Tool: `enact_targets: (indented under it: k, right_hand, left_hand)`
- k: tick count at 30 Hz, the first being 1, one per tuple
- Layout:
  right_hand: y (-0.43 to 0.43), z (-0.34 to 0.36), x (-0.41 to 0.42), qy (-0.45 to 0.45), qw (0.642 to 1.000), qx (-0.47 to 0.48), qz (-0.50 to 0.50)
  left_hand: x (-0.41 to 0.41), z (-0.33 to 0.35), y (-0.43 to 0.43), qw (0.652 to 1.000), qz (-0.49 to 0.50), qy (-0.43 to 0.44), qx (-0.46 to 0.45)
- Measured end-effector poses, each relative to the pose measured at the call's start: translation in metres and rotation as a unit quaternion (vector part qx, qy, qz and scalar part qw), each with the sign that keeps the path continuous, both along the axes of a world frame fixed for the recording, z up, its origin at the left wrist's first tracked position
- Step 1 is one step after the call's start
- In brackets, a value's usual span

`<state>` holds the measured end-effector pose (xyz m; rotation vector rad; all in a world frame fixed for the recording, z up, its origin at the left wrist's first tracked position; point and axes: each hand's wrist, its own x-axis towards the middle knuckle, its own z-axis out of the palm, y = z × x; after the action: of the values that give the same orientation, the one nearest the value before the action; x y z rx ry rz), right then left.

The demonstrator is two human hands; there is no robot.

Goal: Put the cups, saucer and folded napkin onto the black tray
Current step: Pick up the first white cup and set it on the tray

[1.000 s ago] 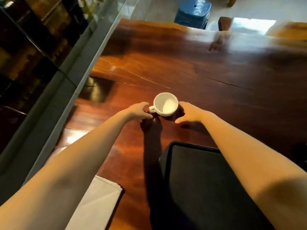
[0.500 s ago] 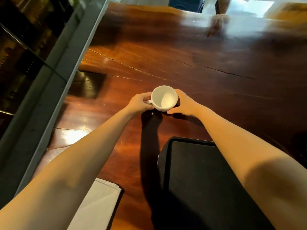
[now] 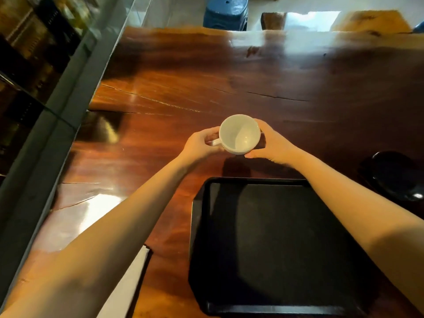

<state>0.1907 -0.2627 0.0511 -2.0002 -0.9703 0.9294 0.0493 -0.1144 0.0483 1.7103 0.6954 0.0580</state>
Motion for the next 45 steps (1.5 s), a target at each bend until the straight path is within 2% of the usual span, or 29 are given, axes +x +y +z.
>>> enact_targets:
  k: [7,18,27,36,39,43,45]
  right_hand:
    - [-0.098,0.011,0.004,0.032,0.998,-0.011,-0.051]
    - [-0.222,-0.031,0.005,0.116,0.987,-0.028,-0.112]
    - [-0.253,-0.072,-0.003,0.155,0.97,-0.024,-0.184]
    - [-0.263,-0.066,-0.001,0.153,0.966,-0.009,-0.208]
    - [-0.265,-0.061,0.004,0.142,0.969,-0.036,-0.199]
    - [-0.269,-0.051,0.014,0.128,0.973,-0.103,-0.16]
    - [-0.272,-0.041,0.018,0.122,0.974,-0.129,-0.14]
  left_hand:
    - [0.014,0.001,-0.089,0.999,-0.03,0.016,-0.01]
    - [0.025,-0.036,-0.205,0.997,-0.06,0.055,-0.013]
    - [0.036,-0.061,-0.248,0.993,-0.049,0.103,0.0]
    - [0.045,-0.065,-0.259,0.993,-0.054,0.103,0.014]
    - [0.046,-0.06,-0.26,0.989,-0.077,0.121,0.037]
    - [0.047,-0.049,-0.249,0.968,-0.139,0.191,0.089]
    - [0.046,-0.038,-0.243,0.963,-0.139,0.217,0.076]
